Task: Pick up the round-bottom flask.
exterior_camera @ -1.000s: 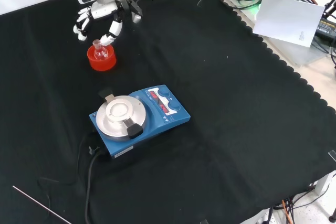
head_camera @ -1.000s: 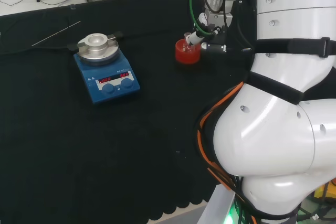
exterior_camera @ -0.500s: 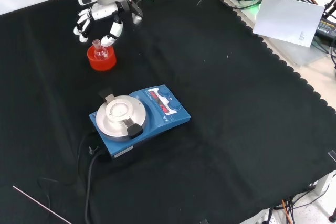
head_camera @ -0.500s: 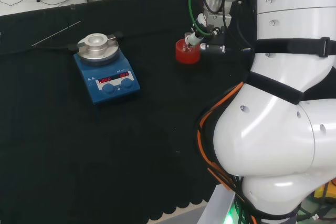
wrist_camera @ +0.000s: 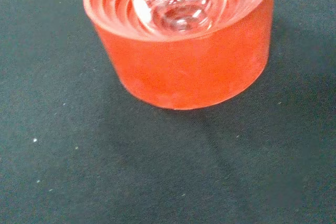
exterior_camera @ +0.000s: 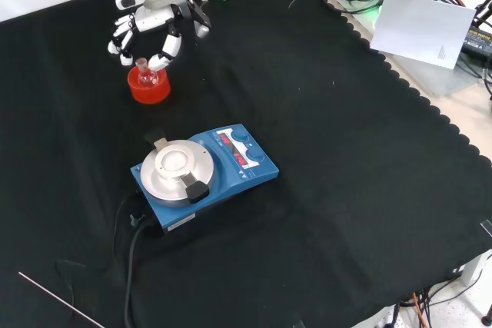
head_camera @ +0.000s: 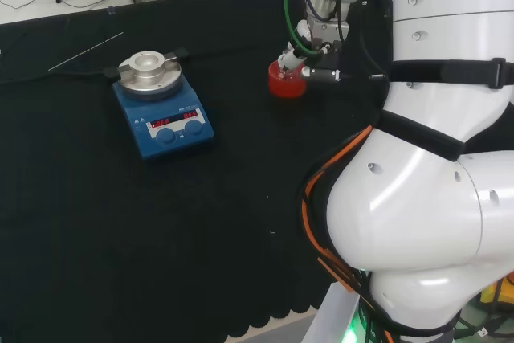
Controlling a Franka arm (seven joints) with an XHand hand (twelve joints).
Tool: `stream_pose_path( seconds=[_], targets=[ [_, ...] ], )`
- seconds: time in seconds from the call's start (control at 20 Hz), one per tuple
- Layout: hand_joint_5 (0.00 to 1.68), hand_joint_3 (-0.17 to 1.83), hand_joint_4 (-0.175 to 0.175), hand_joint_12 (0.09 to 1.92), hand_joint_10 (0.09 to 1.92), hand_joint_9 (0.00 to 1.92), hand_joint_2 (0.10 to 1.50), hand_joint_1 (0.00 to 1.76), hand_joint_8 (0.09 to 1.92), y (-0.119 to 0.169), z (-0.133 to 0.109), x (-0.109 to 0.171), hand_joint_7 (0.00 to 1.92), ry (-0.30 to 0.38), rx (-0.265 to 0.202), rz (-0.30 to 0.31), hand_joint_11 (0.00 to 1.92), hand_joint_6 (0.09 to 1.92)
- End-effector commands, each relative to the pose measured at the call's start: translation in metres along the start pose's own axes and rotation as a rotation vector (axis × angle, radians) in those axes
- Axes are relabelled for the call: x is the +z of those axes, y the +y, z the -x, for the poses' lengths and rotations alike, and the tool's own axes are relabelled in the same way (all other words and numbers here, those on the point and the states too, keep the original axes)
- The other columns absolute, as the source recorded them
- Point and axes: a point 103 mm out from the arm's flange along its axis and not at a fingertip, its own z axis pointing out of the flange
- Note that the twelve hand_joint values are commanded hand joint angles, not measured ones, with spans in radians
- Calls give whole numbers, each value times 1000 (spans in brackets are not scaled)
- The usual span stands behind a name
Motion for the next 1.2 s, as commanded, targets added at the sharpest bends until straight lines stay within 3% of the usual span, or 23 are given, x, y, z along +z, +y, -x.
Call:
stream_pose_path(
  seconds=[0.05, 1.2],
  targets=[
    [580, 659, -63, 1271, 691, 243, 735, 883, 642, -3, -14, 5, 150, -9, -2, 9, 0, 691],
    [581, 674, -62, 1287, 694, 260, 730, 913, 648, 0, -14, 6, 163, -40, 25, 21, 0, 811]
  ],
)
